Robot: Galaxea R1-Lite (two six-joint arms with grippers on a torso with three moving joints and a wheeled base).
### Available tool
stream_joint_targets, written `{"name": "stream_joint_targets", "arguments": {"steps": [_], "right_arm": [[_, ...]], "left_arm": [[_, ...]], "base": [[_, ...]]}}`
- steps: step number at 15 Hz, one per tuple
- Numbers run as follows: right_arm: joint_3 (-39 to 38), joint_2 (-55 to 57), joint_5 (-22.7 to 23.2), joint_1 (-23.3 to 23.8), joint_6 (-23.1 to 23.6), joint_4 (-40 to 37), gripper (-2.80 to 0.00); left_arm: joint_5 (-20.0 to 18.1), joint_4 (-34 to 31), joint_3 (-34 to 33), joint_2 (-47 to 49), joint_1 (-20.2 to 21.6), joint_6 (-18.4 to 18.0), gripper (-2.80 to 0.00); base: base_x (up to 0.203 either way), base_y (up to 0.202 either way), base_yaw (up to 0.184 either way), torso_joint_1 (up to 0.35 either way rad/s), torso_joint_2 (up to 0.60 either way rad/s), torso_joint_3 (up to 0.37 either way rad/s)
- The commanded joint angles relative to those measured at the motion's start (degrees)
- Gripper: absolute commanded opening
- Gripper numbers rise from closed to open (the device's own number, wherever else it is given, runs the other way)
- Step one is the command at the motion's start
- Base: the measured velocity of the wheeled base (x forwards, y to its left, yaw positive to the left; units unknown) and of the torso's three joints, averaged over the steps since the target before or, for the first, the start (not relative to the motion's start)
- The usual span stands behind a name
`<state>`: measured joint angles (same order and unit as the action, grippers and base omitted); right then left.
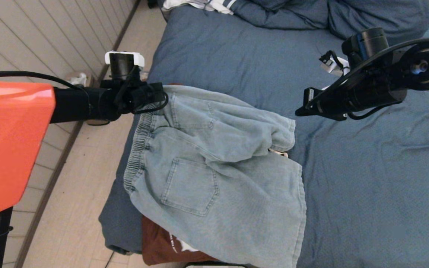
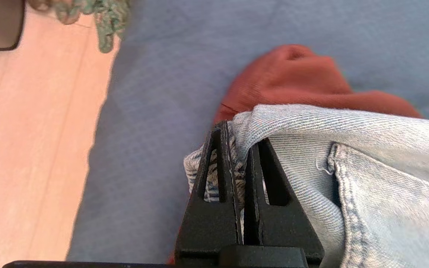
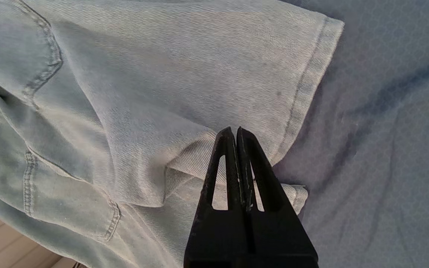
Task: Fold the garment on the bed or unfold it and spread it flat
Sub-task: Unford the blue shorts
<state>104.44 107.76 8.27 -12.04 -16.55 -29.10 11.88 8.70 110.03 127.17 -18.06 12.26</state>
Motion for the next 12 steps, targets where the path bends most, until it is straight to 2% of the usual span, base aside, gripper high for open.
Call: {"name": "stream_joint_targets", "arguments": {"steps": [1, 3, 8, 12], "right_arm": [[0.24, 0.08, 0.08, 0.0, -0.14, -0.17, -2.8], [0.33, 0.25, 0.08, 0.09, -0.19, -0.17, -2.8], [0.24, 0.09, 0.08, 0.0, -0.32, -0.17, -2.8], [0.15, 0.08, 0.08, -0.04, -0.41, -0.17, -2.8]], "left_arm": [[-0.19, -0.09, 0.54, 0.54, 0.9, 0.04, -2.8], [-0.21, -0.13, 0.54, 0.97, 1.64, -0.05, -2.8], [3.53, 1.85, 0.89, 1.77, 2.69, -0.85, -2.8], [6.32, 5.03, 0.89, 1.94, 3.59, -3.18, -2.8]], "base": [[0.0, 0.0, 0.0, 0.0, 0.0, 0.0], [0.0, 0.0, 0.0, 0.0, 0.0, 0.0], [0.0, 0.0, 0.0, 0.0, 0.0, 0.0], [0.0, 0.0, 0.0, 0.0, 0.0, 0.0]]}}
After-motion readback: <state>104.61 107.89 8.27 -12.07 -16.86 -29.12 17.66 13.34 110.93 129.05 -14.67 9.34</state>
